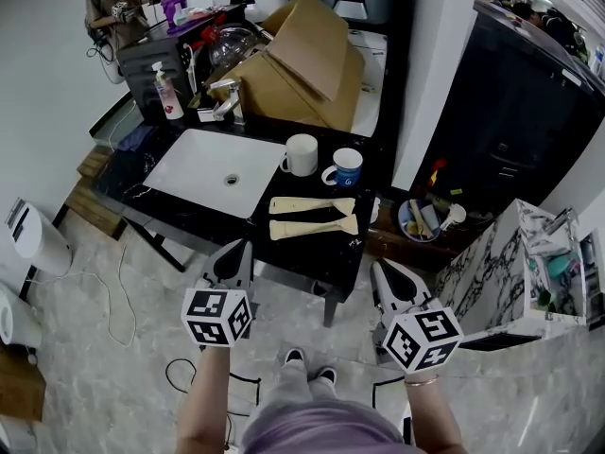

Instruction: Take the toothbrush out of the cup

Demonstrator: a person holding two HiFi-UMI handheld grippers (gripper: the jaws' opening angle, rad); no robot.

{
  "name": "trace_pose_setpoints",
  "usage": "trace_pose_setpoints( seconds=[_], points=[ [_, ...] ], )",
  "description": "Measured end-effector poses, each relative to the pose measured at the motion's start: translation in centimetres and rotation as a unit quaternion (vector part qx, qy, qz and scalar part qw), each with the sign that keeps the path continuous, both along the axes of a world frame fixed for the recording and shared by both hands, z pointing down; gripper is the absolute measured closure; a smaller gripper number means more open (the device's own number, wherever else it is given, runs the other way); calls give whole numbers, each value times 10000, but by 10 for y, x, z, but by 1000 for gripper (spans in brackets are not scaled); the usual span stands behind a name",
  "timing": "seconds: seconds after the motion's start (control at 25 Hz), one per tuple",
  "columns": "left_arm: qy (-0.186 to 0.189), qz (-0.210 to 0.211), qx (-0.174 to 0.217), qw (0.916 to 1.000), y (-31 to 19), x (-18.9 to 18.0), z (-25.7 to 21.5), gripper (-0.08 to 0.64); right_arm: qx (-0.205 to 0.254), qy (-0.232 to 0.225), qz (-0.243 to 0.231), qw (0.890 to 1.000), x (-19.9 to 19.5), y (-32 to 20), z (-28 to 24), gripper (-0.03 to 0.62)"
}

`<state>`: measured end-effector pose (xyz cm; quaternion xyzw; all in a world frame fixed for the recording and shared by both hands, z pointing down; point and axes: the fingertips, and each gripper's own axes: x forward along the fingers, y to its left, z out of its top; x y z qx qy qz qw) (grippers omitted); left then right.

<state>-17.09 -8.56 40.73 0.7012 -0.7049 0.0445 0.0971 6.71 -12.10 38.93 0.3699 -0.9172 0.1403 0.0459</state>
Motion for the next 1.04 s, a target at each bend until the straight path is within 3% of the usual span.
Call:
trace_pose_setpoints(
  seconds=[0.16, 0.64, 1.04],
  points=[
    [193, -11, 68, 9998, 1, 1, 0, 560, 9, -29, -52, 10000, -1, 0, 0, 591],
    [299, -51, 33, 9995, 6, 11, 7, 560, 24, 39, 12, 10000, 2, -4, 3, 591],
    [111, -88, 92, 9999, 11, 13, 1, 560, 57, -36, 36, 10000, 4, -1, 4, 591]
  ],
)
